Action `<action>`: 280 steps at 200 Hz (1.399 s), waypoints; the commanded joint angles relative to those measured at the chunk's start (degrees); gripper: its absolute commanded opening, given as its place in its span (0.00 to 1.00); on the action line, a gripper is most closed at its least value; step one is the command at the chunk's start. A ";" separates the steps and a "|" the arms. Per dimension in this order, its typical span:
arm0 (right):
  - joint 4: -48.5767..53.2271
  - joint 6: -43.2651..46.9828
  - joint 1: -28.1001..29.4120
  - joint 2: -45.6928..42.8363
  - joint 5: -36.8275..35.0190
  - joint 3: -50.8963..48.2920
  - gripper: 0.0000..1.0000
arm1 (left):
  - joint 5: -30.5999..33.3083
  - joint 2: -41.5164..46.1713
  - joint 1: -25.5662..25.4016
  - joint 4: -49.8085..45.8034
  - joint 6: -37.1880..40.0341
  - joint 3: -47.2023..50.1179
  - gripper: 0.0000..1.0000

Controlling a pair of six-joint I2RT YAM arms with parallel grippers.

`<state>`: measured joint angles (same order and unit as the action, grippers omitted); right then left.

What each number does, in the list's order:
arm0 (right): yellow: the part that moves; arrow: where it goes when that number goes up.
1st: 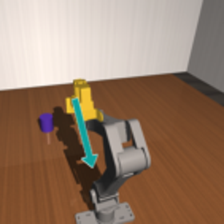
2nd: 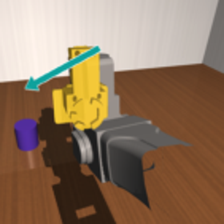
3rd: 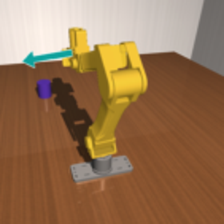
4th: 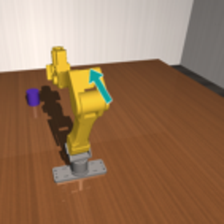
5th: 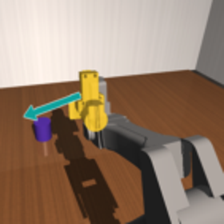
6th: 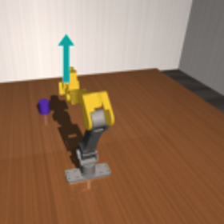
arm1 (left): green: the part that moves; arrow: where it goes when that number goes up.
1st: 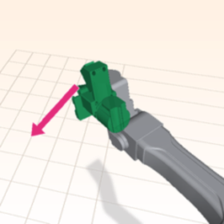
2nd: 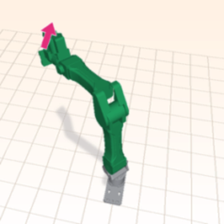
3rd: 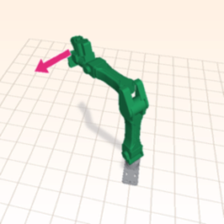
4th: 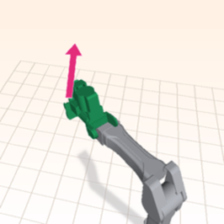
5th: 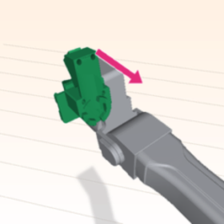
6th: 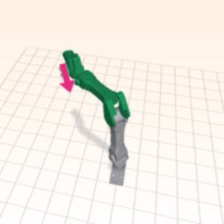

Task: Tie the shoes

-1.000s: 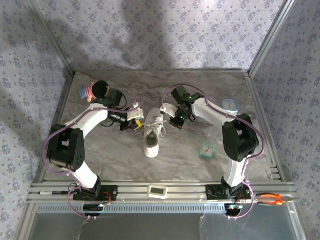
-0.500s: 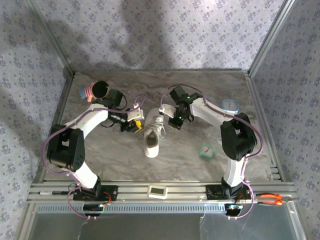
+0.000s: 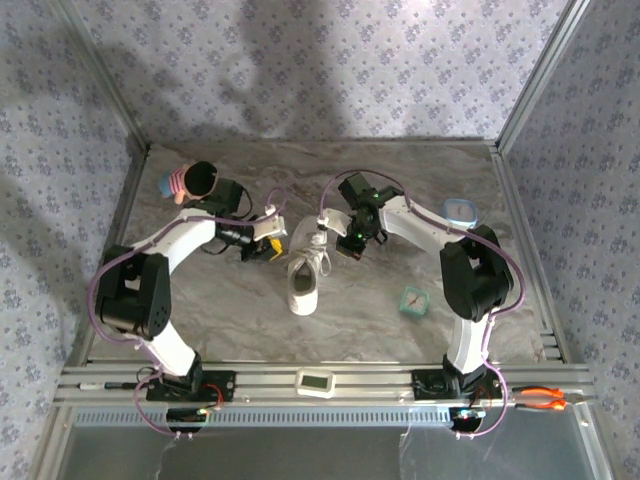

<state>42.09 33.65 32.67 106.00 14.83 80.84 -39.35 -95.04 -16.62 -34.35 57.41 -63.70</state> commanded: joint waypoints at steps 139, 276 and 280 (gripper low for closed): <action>0.68 -0.45 0.40 0.44 0.53 0.21 0.00 | -1.80 -5.68 -3.77 5.37 2.18 -4.24 0.35; 0.31 -0.56 0.49 0.00 0.73 -0.50 0.00 | -1.70 -4.10 -4.03 4.07 3.05 -2.57 0.41; 0.21 -0.59 0.49 -0.07 0.70 -0.50 0.00 | -1.69 -4.17 -4.03 4.17 2.98 -2.57 0.41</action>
<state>41.98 33.63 32.77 106.13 14.83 80.84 -39.00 -99.98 -20.38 -29.39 58.52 -66.70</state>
